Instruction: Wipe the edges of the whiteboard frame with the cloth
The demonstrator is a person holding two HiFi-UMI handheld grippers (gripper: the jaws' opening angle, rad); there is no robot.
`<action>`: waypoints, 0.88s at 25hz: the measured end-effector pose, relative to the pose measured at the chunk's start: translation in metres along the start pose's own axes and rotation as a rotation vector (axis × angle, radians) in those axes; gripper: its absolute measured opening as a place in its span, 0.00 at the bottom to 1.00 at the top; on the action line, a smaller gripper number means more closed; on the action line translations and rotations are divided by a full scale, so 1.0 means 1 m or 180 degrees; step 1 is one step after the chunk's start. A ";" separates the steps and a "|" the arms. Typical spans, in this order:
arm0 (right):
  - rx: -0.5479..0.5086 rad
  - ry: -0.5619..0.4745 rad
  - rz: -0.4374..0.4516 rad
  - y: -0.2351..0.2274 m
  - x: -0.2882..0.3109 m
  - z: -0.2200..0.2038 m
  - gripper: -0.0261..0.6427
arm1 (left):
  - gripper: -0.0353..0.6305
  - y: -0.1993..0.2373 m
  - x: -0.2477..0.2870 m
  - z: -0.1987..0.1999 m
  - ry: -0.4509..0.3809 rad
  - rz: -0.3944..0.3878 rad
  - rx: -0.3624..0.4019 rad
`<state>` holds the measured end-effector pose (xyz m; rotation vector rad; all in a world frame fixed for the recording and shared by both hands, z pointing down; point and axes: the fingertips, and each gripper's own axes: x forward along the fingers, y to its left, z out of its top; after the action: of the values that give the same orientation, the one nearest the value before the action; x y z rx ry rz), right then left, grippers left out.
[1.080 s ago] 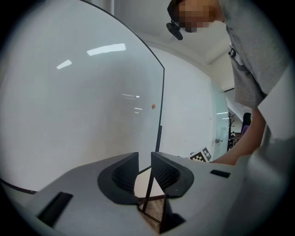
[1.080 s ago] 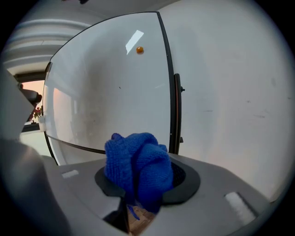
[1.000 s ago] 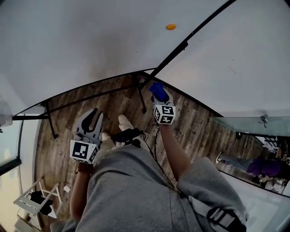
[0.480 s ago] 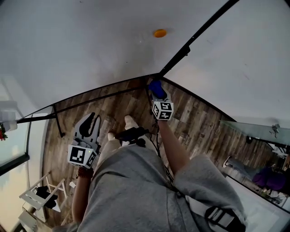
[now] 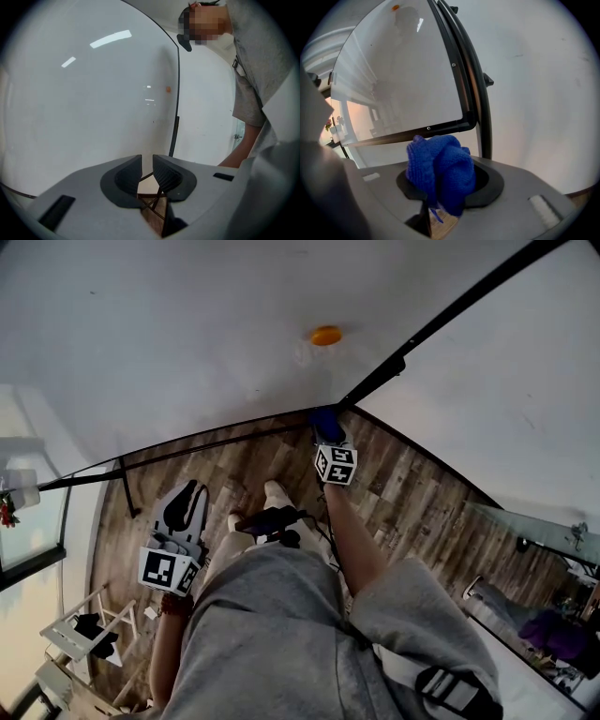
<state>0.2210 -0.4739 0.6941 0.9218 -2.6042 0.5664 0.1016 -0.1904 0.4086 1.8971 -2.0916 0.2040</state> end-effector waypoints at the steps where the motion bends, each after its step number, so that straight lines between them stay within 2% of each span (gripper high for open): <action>1: 0.0007 0.0014 -0.0011 -0.001 0.004 -0.001 0.27 | 0.17 0.002 0.001 0.000 0.0008 0.0020 -0.0005; 8: -0.0013 0.0016 -0.0022 -0.009 0.027 0.012 0.27 | 0.16 0.011 0.012 0.002 0.0003 0.0143 -0.0029; 22: -0.0259 0.0070 -0.0056 -0.001 0.025 0.028 0.27 | 0.16 0.018 0.029 0.002 -0.0113 0.0201 -0.0155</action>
<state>0.1988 -0.5007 0.6808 0.9067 -2.5763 0.4600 0.0808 -0.2165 0.4176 1.8213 -2.1614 0.1330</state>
